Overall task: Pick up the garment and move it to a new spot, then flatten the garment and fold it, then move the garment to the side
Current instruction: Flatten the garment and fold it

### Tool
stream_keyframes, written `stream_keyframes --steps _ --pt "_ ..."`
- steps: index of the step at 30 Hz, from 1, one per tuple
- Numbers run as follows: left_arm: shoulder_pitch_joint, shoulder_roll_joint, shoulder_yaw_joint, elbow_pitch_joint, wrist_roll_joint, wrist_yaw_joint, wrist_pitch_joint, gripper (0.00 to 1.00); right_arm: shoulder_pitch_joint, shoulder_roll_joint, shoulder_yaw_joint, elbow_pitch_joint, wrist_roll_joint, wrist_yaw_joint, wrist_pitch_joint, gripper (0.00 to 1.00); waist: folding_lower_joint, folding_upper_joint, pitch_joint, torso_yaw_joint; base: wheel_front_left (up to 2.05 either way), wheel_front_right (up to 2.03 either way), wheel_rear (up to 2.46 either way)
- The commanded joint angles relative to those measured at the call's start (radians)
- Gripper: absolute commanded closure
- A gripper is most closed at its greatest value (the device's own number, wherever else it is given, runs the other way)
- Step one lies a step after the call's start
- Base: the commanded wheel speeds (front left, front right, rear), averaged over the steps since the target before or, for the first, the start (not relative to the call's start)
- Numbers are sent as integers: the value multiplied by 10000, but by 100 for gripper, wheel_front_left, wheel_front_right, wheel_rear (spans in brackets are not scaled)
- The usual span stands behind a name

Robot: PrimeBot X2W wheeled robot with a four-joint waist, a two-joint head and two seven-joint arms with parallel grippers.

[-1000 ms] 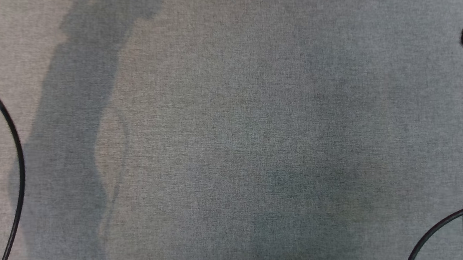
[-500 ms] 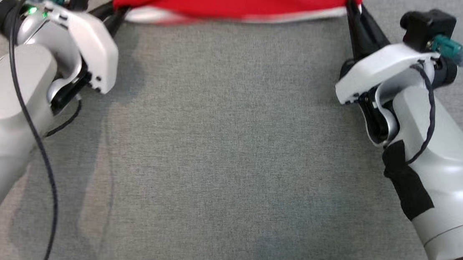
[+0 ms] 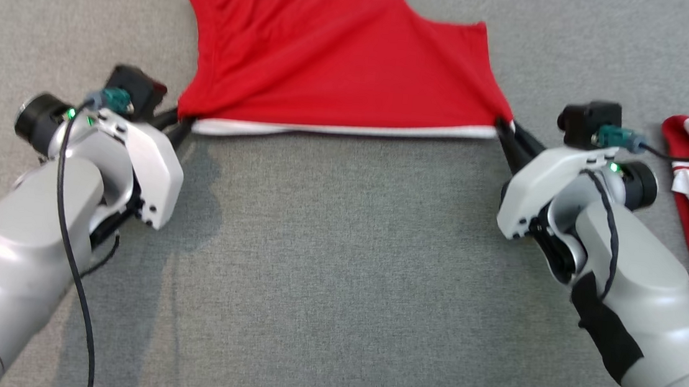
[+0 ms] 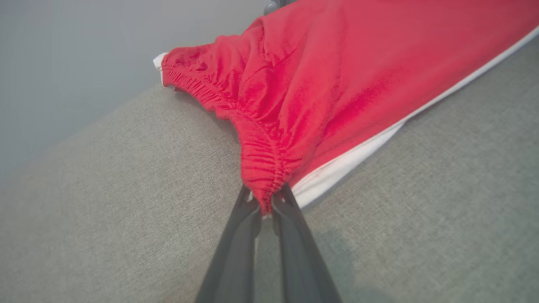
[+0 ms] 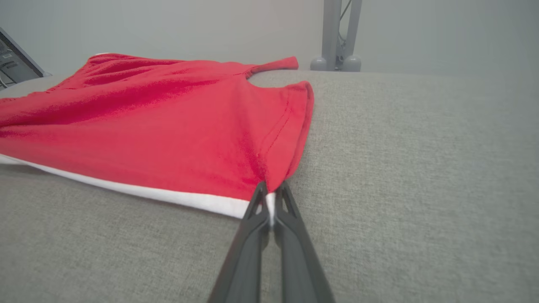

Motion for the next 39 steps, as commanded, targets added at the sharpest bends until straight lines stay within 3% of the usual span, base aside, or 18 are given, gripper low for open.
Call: stream_keyframes --steps 1,14,22,32,39 --pt "259 23 -94 106 -93 10 -71 100 231 -234 127 1 186 -10 144 100 -1 0 -268 -64 0 0 0" --pt "1838 -179 -658 144 -775 11 -426 100 1738 -1514 1423 -1242 2038 -19 1710 100 -1 0 -1519 110 0 0 0" --pt "3236 -141 -739 -459 -1526 10 -748 100 3036 -2963 2419 -3088 3658 -19 3701 100 -1 0 -2530 355 0 0 0" --pt "4923 67 -810 -1696 -1872 419 -1212 100 4715 -4453 2344 -4776 4893 -21 5063 100 -1 0 -3529 759 0 0 0" --pt "5924 806 -919 -3684 -1852 1009 -1303 100 6198 -5619 1616 -6047 5631 -22 6415 100 -1 0 -3607 1120 0 0 0"
